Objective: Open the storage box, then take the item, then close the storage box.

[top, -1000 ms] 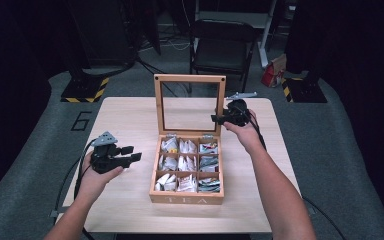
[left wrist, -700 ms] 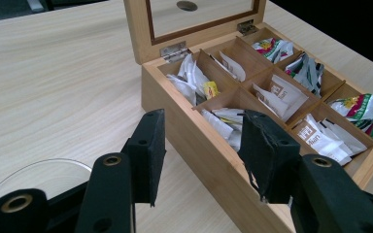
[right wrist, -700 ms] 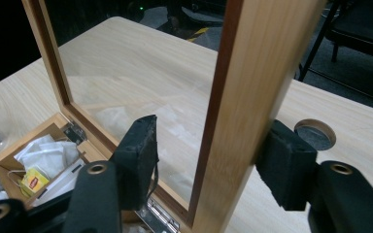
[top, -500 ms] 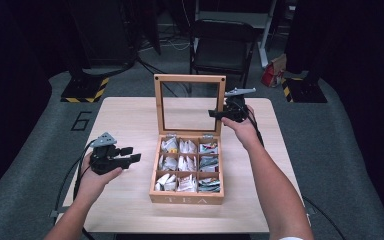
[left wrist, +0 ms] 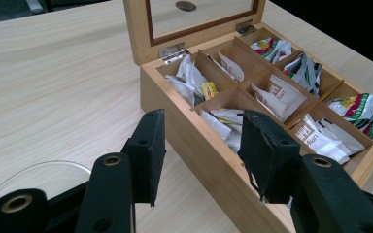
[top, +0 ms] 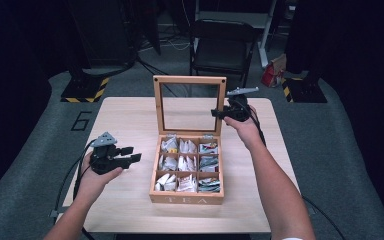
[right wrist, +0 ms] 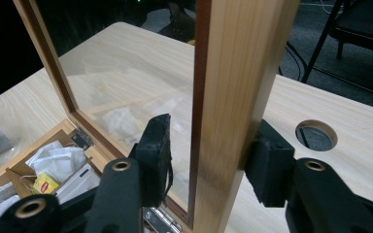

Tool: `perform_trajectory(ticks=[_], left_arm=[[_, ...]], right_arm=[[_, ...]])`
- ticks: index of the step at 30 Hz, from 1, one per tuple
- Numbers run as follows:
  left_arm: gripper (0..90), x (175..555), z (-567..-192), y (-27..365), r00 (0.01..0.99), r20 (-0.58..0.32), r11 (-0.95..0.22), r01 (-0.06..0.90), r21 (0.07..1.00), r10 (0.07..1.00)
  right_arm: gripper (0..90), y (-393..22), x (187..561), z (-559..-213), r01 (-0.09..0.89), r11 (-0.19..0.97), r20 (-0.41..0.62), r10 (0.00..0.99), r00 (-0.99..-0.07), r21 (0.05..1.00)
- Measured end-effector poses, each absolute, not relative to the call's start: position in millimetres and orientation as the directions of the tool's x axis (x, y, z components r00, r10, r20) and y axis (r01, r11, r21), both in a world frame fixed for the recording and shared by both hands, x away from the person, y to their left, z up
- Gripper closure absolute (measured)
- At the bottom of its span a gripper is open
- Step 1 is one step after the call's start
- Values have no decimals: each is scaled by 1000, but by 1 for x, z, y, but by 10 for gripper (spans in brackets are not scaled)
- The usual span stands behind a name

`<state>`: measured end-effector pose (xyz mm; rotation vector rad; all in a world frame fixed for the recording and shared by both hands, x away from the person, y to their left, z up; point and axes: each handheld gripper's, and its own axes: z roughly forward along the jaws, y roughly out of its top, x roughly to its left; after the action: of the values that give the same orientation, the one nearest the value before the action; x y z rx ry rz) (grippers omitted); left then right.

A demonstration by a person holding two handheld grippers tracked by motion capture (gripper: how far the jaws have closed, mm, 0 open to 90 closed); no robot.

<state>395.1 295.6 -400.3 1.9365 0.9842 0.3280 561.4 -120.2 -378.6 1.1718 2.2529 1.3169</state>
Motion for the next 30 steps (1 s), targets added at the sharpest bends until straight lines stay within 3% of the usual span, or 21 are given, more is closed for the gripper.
perform_trajectory(ticks=[30], left_arm=[[512,415,-381,269,676,-158,-282,492,823,720]], right_arm=[[545,-122,522,-373,445,282,108,733,-671,850]])
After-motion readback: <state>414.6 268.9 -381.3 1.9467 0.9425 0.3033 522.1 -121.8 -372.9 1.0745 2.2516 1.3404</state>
